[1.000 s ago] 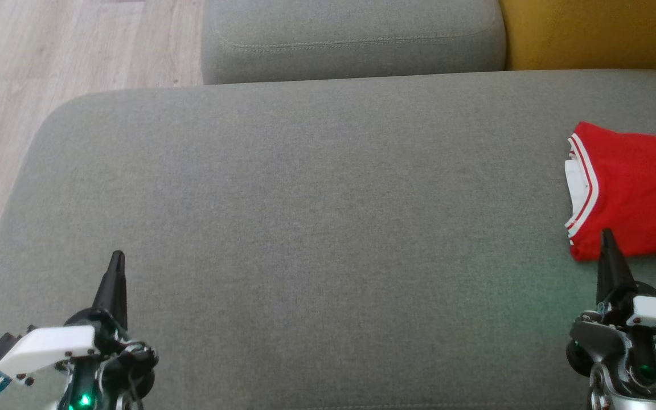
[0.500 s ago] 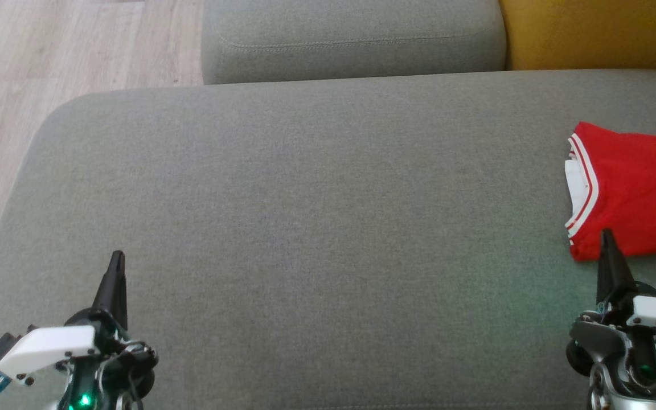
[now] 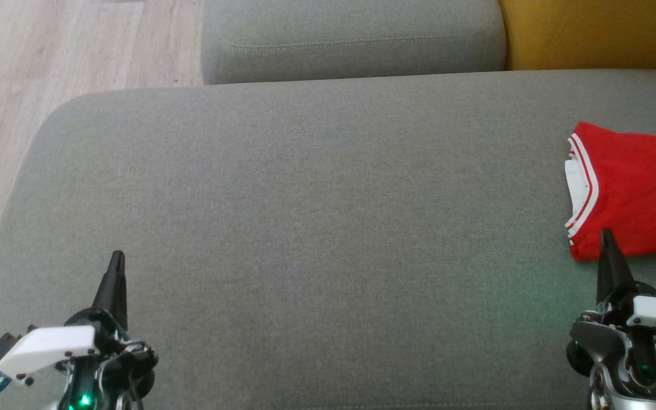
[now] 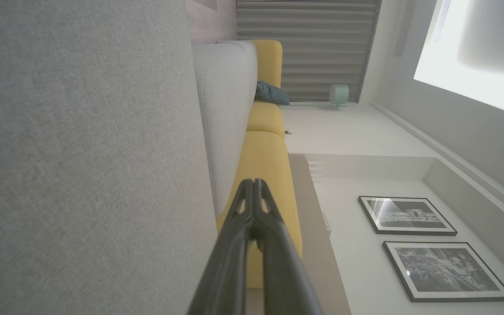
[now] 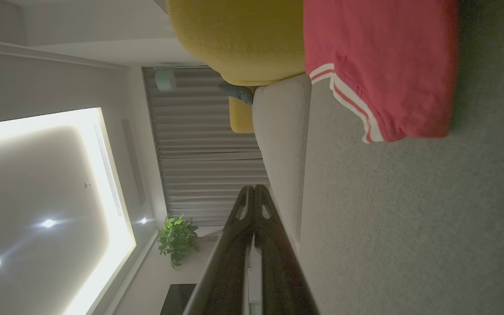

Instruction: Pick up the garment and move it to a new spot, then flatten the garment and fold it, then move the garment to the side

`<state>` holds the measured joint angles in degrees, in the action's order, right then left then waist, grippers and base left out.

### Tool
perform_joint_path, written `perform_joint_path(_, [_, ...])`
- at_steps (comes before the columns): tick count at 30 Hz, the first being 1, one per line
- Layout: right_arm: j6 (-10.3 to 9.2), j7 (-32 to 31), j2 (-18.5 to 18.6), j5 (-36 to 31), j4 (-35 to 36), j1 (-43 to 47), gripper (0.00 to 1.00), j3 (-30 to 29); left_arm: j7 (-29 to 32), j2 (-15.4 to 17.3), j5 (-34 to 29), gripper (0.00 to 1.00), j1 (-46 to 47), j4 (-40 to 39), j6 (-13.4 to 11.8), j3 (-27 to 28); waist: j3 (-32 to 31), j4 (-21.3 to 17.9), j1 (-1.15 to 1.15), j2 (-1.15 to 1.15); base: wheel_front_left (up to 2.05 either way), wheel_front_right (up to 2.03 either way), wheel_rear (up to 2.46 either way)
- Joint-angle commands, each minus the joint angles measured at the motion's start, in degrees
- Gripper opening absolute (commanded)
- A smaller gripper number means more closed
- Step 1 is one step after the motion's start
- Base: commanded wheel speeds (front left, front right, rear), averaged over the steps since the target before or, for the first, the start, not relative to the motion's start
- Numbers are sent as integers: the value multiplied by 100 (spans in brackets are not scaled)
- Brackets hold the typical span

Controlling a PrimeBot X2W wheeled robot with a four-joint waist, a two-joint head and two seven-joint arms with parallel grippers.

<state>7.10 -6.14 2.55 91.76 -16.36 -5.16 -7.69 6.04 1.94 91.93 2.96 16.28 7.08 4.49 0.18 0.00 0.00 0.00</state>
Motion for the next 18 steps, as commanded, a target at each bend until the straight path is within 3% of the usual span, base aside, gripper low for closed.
perform_joint_path(1, [39,-35,32,41,234,-103,0,117,44,94,25,0,323,-223,41,201,0,0,0,0,0,0,0])
perform_joint_path(18, [39,-34,32,41,234,-103,0,117,44,94,25,0,323,-223,41,201,0,0,0,0,0,0,0])
